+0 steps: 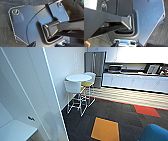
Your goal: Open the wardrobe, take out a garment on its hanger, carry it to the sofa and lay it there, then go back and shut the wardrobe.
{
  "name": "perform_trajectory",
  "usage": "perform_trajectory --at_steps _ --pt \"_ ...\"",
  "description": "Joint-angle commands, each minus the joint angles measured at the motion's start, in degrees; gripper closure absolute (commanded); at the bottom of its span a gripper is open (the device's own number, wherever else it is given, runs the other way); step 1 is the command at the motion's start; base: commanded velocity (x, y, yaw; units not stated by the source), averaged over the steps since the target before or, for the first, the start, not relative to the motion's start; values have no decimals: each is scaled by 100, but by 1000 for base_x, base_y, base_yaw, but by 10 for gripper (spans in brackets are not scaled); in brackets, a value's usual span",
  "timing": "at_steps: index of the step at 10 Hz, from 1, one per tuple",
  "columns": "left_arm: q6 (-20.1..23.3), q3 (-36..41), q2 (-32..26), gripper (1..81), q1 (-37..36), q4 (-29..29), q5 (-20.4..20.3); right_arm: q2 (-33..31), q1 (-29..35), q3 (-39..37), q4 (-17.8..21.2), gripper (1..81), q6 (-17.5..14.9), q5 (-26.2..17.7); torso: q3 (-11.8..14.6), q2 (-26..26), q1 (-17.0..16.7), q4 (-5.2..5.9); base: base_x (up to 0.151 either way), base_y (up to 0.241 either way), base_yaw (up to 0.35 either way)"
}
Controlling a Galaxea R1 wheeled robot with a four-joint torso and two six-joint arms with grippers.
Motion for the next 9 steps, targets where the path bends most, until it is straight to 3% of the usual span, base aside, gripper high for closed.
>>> perform_trajectory --at_steps 1,9 --pt "10 -6 -76 10 -126 66 190 -172 131 -58 2 10 25 -266 0 0 0 0 0 0 282" --pt "10 -6 -120 10 -82 39 199 -374 140 -488 54 10 104 -257 0 0 -2 0 0 0 285"
